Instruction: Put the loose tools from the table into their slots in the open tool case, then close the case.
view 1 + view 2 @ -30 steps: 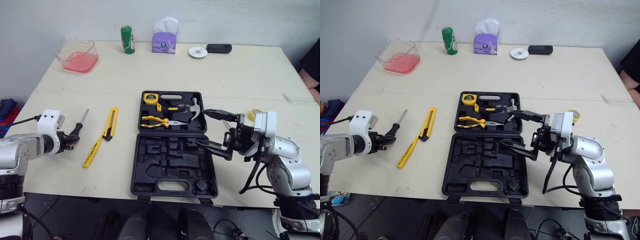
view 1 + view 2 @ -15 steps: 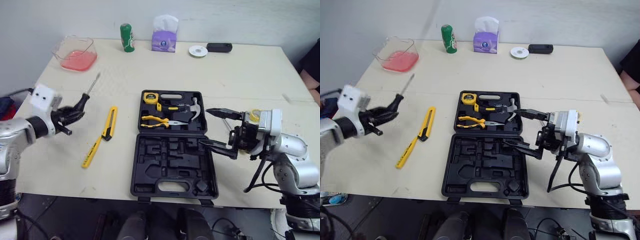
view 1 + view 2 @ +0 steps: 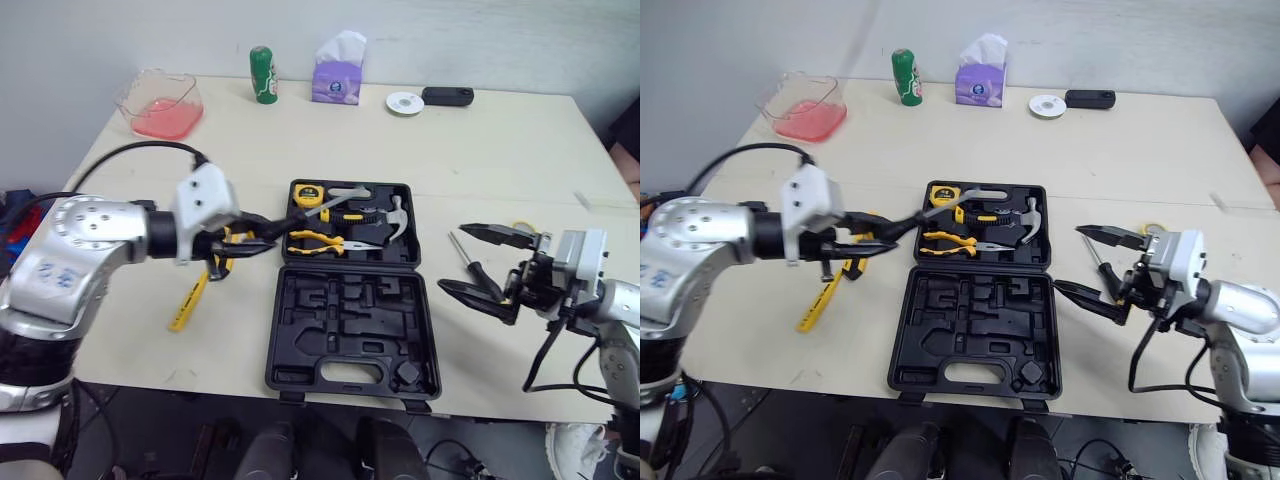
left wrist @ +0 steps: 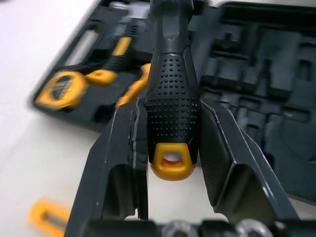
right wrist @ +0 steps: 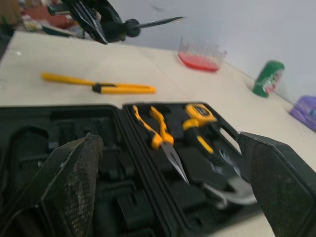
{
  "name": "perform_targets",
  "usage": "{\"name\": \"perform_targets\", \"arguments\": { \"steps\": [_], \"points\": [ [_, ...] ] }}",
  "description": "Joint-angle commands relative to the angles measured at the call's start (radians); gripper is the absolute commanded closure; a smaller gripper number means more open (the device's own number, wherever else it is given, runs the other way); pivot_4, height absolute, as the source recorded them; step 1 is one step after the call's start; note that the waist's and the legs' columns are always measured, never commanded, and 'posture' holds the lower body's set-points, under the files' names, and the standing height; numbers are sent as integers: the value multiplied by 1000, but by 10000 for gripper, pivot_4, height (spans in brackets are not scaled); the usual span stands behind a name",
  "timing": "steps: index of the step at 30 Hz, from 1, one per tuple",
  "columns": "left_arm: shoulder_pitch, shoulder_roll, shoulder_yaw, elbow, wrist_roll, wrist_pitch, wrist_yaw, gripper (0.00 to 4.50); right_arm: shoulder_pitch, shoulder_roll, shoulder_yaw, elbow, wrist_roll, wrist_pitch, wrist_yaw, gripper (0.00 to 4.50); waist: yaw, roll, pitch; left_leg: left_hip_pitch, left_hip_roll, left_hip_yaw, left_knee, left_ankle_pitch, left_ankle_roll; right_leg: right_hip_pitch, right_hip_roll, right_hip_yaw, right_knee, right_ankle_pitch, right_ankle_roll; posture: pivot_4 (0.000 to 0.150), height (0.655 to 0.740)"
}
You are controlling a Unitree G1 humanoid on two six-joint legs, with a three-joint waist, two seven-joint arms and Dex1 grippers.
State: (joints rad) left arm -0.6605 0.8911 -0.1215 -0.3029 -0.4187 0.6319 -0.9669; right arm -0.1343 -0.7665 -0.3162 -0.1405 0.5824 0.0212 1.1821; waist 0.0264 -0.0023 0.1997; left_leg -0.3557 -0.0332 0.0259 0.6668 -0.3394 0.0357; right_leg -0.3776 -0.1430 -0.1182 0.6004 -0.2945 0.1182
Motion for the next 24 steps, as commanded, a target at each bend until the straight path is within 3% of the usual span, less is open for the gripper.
{"name": "perform_targets", "arguments": {
  "steps": [1, 10, 13, 24],
  "points": [
    [-108, -30, -122, 18, 75, -22, -77, 35080, 32, -49, -70, 48, -2, -29, 45, 0, 0, 0, 0, 0, 0, 0, 0, 0, 0, 0, 0, 0, 0, 0, 0, 1500, 7400],
    [-314, -119, -405, 108, 312, 52, -149, 35080, 97, -51, -86, 100, -17, -61, 68, 0, -2, -1, 1, 1, 0, 1, 0, 0, 1, 1, 2, -2, 0, 0, 1, 1500, 7400],
    [-343, -99, -483, 114, 379, 55, -221, 35080, 120, -43, -77, 78, -14, -54, 64, 0, 0, -1, 1, 1, 1, 1, 1, 0, 1, 1, 2, -2, 0, 0, 1, 1500, 7400],
    [-351, -207, -468, 187, 457, 115, -166, 35080, 135, -34, -57, 60, -16, -58, 58, 0, 1, -1, 1, -3, 1, -3, 5, 0, 1, 1, 1, -1, 0, 0, 1, 1500, 7400]
  ]
}}
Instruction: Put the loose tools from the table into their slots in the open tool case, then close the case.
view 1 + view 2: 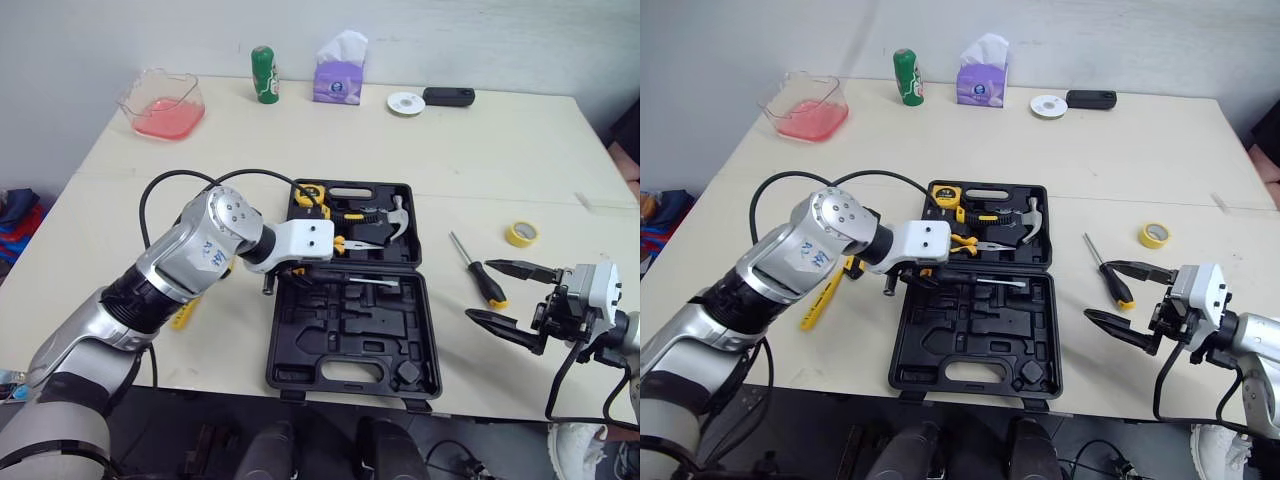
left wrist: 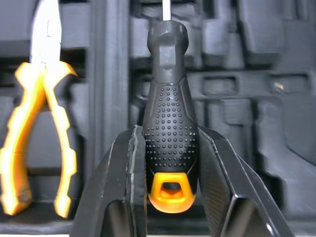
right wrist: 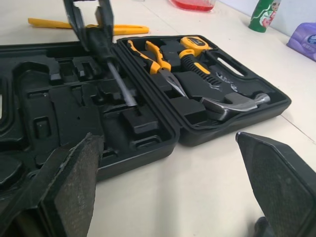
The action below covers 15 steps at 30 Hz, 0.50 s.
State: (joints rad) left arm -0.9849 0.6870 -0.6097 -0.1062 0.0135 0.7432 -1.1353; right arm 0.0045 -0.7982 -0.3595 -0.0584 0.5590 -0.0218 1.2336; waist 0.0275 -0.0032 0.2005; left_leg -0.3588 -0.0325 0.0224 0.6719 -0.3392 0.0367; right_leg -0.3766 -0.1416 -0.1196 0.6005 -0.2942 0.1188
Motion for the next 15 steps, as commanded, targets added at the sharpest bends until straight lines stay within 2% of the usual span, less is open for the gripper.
{"name": "perform_targets", "arguments": {
  "steps": [1, 15],
  "points": [
    [-28, -1, 11, -4, 39, -3, -1, 35080, -6, -3, -12, -18, 6, -18, 9, 0, 0, 0, 0, 0, 0, 0, 0, 0, 0, 0, 0, 0, 0, 0, 0, 1500, 7400],
    [-28, -12, -14, 27, 116, -40, -72, 35080, -28, 4, 4, 12, -13, -42, 23, 0, 0, 0, 0, -1, 0, -1, 3, 0, 0, 0, 0, -1, 1, 0, 0, 1500, 7400]
  ]
}}
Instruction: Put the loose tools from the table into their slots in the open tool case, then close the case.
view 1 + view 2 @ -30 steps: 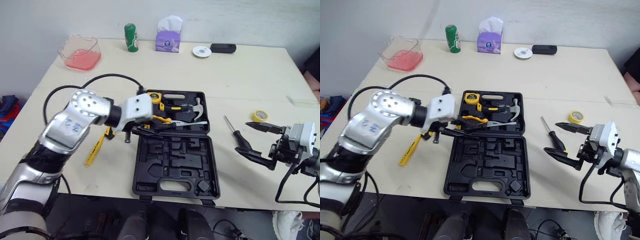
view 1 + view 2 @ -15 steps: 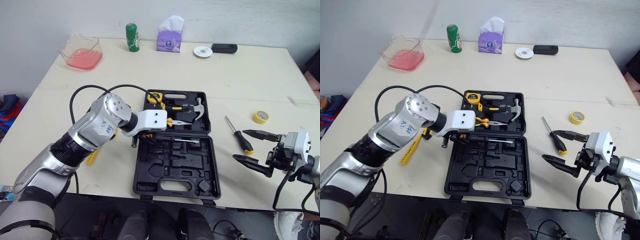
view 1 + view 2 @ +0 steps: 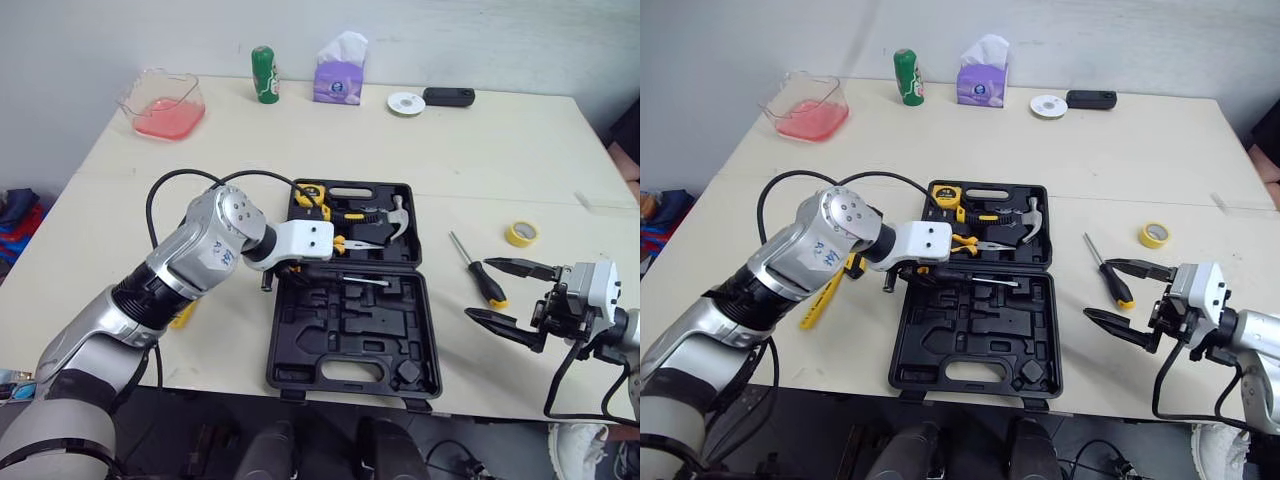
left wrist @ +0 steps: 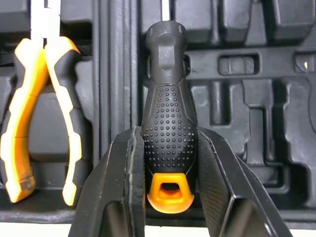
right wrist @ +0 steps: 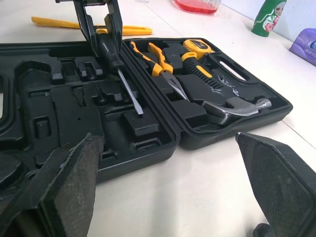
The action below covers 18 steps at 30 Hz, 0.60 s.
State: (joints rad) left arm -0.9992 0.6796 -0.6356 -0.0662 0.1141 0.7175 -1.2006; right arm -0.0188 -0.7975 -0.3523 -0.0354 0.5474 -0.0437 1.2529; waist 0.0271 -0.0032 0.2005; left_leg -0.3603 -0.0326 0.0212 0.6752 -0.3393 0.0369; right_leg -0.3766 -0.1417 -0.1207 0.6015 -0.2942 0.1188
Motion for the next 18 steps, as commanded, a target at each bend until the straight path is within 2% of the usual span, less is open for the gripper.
{"name": "perform_targets", "arguments": {
  "steps": [1, 18],
  "points": [
    [-13, -9, 13, -9, 17, -15, -8, 35080, -6, 3, -2, -11, -2, -20, 3, 0, 0, 0, 0, 0, 0, 0, 0, 0, 0, 0, 0, 0, 0, 0, 0, 1500, 7400],
    [-22, -64, 32, 38, 48, -44, -12, 35080, 7, 13, 0, -51, -9, -7, -24, 0, 1, 0, 0, 0, 0, -1, 5, -1, 1, 0, -1, 0, 4, 0, 0, 1500, 7400]
  ]
}}
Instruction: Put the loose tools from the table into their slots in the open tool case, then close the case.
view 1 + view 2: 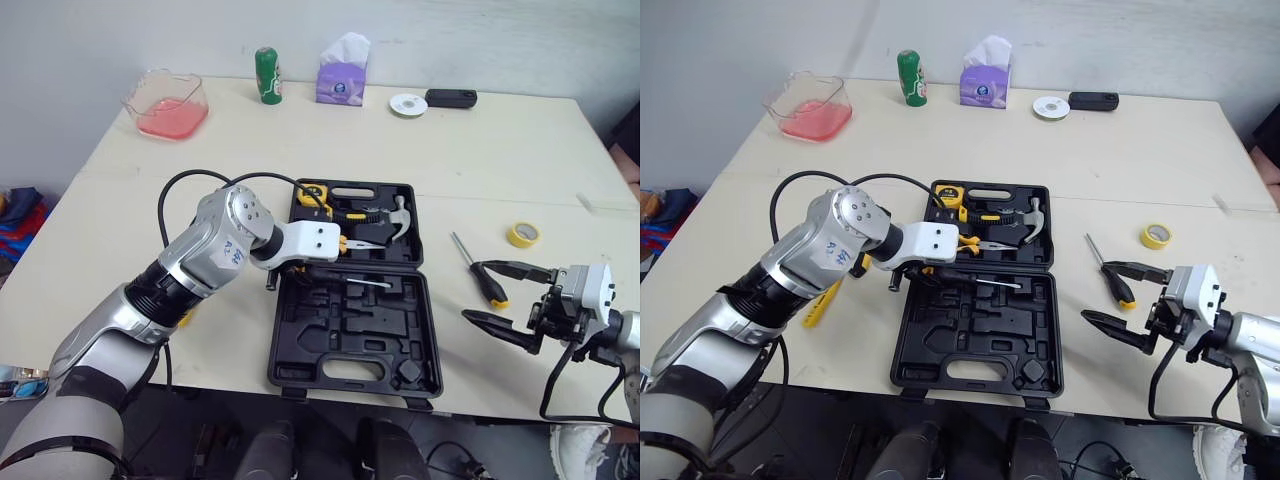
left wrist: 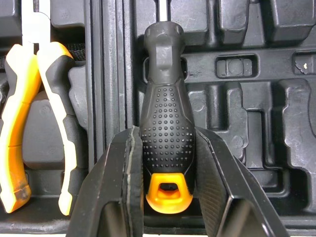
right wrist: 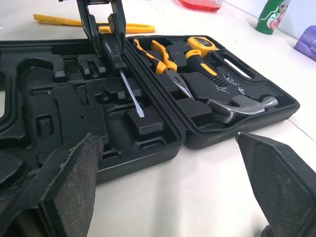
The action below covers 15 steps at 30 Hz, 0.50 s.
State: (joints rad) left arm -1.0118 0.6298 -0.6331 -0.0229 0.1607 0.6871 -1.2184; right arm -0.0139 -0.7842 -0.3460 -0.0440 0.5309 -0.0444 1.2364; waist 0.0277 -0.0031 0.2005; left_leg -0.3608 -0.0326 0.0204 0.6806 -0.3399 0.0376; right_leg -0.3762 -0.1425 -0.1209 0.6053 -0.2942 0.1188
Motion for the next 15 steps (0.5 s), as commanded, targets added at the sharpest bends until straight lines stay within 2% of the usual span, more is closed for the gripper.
{"name": "perform_targets", "arguments": {
  "steps": [1, 2, 6, 12, 15],
  "points": [
    [-10, -14, 32, -9, -3, -21, -1, 30080, 3, 0, -5, -45, 8, -4, -10, 0, 1, 0, 0, 0, 0, 0, 0, 0, 0, 0, 0, 0, 0, 0, 0, 1500, 7400],
    [-10, -9, 35, -20, -11, -26, -15, 24121, 4, 1, -3, -50, 7, -1, -14, 0, 1, 0, 0, -1, 0, 0, 0, 0, 0, 0, 0, 0, 0, 0, 0, 1500, 7400],
    [-24, -19, 68, -58, -50, -28, -41, 8708, 2, -5, 4, -65, 13, 22, -23, 0, 0, 0, 0, -2, 0, -1, 1, 0, 0, 0, 0, -2, 0, 0, 0, 1500, 7400],
    [-37, -32, 131, -54, -78, -30, -19, 8708, -15, -10, 18, -76, 13, 44, -30, 0, 0, 0, 0, -6, 0, -5, 3, 0, 0, -1, -1, -6, -1, 0, 0, 1500, 7400],
    [-6, -45, 218, -40, -153, -42, -14, 8708, -15, -8, 22, -82, 12, 51, -32, 0, -1, 0, 0, -7, 0, -6, 3, 0, 0, -1, -1, -8, -1, 0, 0, 1500, 7400]
  ]
}}
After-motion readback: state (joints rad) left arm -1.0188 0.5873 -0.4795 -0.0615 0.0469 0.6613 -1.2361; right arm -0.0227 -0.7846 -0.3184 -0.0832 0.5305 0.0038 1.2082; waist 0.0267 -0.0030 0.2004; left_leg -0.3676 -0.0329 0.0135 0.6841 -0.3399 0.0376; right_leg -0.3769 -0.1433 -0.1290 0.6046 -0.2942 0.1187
